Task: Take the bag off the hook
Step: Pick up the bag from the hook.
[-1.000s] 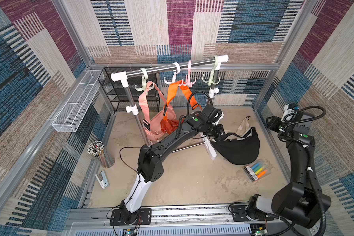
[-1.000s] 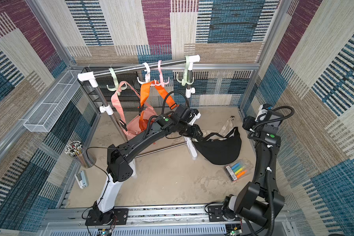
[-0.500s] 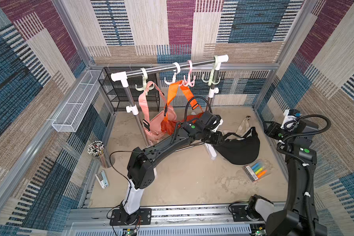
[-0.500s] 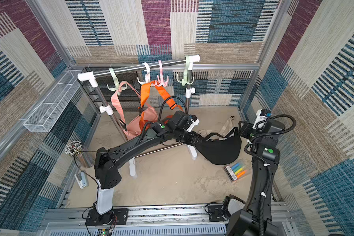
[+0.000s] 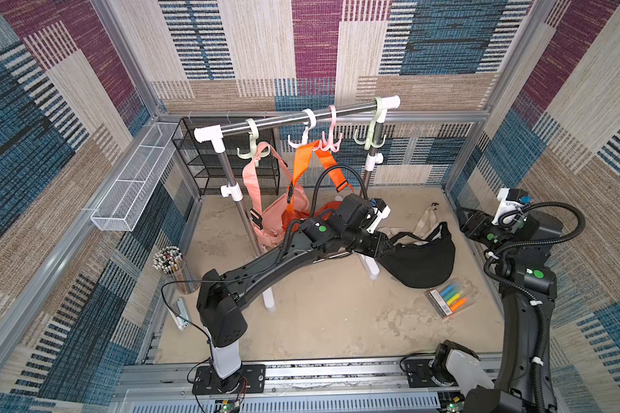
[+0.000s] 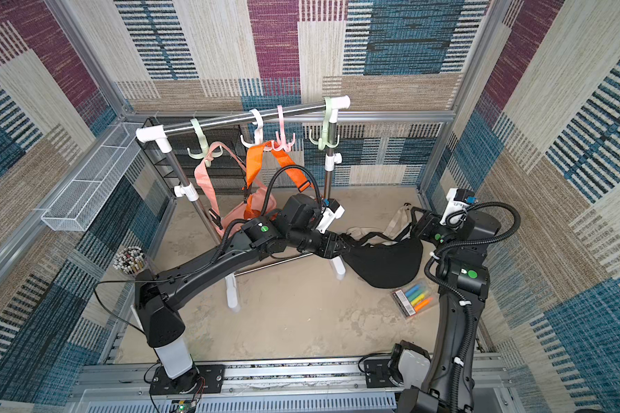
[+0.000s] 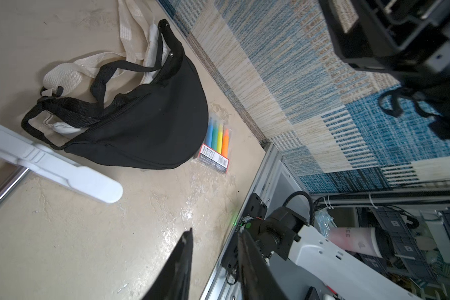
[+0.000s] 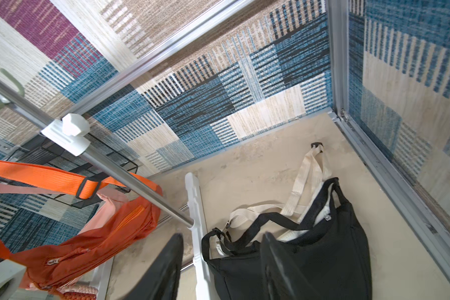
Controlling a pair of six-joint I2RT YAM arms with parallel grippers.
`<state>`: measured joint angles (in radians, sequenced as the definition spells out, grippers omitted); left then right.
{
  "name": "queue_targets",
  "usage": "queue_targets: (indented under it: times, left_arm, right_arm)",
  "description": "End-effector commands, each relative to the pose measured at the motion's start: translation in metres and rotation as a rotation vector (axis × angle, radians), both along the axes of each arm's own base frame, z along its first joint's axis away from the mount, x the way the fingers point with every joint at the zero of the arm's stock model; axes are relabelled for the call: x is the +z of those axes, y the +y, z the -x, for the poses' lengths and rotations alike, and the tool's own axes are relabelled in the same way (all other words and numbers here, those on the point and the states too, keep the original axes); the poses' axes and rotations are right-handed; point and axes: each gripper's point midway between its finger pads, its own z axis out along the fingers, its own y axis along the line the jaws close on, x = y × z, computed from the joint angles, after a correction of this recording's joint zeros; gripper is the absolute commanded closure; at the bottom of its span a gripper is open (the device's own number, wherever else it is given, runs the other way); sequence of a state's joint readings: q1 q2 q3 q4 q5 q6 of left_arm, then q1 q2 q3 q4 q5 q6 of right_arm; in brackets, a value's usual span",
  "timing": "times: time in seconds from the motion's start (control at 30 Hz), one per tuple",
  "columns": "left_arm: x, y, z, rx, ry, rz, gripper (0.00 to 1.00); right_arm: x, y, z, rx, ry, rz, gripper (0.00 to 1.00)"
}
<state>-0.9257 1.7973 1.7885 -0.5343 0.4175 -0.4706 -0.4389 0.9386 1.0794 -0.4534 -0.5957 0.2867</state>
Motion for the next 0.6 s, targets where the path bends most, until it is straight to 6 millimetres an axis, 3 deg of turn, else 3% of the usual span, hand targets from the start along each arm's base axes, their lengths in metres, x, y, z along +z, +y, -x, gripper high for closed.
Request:
queue_targets:
  times: [0.0,0.33,0.57]
  left_arm:
    - [0.017,0.008,0.018,-0.094,-0.062,0.021,0.66]
    - [0.026,0.058,0.049,-0.098,-0.113,0.002,0.66]
    - [0.025,0.107,0.062,-0.056,-0.242,-0.079,0.65]
  right_arm:
    - [0.017,0.014,-0.005,0.047,-0.053,-0.01,0.48]
    - [0.033,0.057,-0.005,0.179,-0.123,-0.035,0.48]
    - [0.042,0.091,-0.003,0.267,-0.196,-0.022,0.49]
